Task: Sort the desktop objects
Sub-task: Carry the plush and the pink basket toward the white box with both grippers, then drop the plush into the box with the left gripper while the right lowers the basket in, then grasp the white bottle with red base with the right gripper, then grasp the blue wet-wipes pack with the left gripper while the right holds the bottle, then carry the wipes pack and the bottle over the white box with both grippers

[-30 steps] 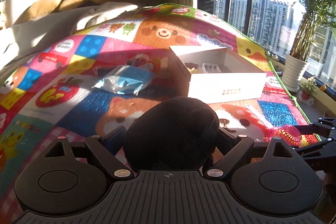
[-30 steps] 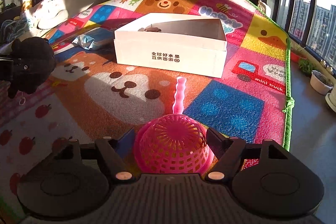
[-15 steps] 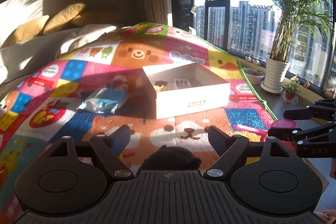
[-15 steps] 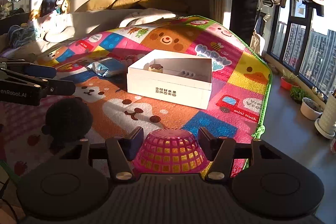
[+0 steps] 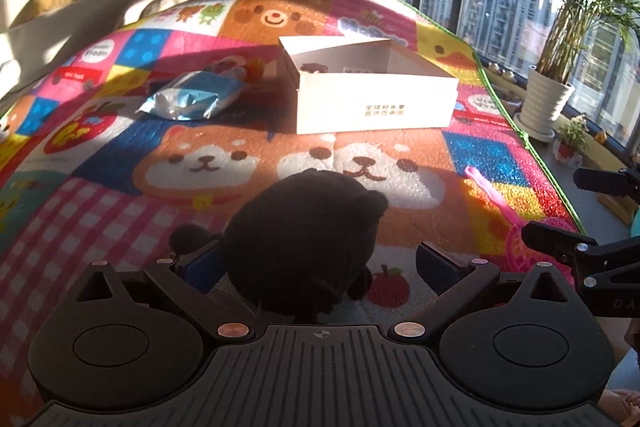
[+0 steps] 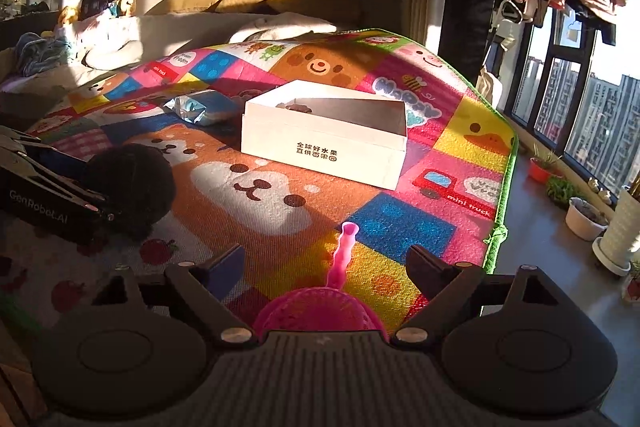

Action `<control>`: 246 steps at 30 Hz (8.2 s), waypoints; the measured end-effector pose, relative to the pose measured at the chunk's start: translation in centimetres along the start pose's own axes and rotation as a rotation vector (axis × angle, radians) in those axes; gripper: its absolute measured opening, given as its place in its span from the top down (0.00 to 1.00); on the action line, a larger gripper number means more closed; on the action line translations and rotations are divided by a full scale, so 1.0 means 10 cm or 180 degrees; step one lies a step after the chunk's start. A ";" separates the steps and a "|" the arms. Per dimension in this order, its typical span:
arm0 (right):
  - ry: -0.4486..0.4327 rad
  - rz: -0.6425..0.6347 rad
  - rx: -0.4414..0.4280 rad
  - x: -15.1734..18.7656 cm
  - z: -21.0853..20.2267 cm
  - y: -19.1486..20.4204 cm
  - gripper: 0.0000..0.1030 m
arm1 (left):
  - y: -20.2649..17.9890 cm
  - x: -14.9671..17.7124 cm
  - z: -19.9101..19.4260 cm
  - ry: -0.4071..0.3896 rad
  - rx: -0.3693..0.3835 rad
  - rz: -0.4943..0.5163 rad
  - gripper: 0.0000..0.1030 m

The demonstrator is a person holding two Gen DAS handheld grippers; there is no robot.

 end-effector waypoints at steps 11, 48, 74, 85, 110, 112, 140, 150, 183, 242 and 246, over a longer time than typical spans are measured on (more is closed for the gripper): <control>0.0439 0.0247 -0.0135 0.23 0.25 -0.07 0.38 | 0.11 0.05 0.16 -0.0051 -0.0212 0.0039 0.12; -0.0388 0.0867 -0.0049 -2.02 1.54 -1.48 0.45 | -0.17 -2.22 1.49 -0.0579 0.0905 -0.0050 0.05; 0.0207 0.0537 -0.0357 -2.00 2.38 -0.16 0.25 | 1.40 -0.70 0.89 -0.0304 -0.0314 -0.0395 0.00; 0.0497 -0.0666 -0.1009 -1.92 2.59 1.33 0.33 | 1.75 -0.60 0.71 -0.0411 -0.0595 -0.0564 0.00; 0.0942 -0.0580 -0.0870 -2.08 2.98 1.34 0.25 | 1.55 -0.41 0.64 -0.0291 0.0229 -0.0545 0.00; 0.1001 -0.0724 -0.0739 -2.01 3.24 1.41 0.25 | 1.57 -0.39 0.64 -0.0299 0.0223 -0.0592 0.00; 0.0946 -0.0097 -0.0977 -0.54 1.22 0.56 0.58 | 1.15 -0.41 0.41 -0.0378 -0.0311 -0.0276 0.00; 0.0349 0.0639 -0.0572 -0.20 0.84 0.06 0.19 | 0.85 -0.73 0.72 -0.0301 -0.0761 -0.0184 0.00; 0.0589 0.0907 -0.0517 -0.05 0.98 0.01 0.00 | 0.73 -0.67 0.70 -0.0251 -0.0488 -0.0159 0.01; 0.0294 0.0191 -0.0327 -0.22 0.81 0.38 0.75 | 0.48 -0.01 0.40 -0.0026 0.0157 -0.0237 0.00; 0.0252 0.0201 -0.0304 -0.25 0.75 0.35 0.75 | 0.38 -0.04 0.31 -0.0187 0.0167 -0.0015 0.00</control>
Point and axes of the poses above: each gripper's, at about its wrist camera, not at the fingertips, and z roughly the way its jaws point, y to its left, x to its underside, the point moved 7 cm from there along z, roughly the way its jaws point, and after that the axes turned 3 degrees about -y, right-handed, at the moved point
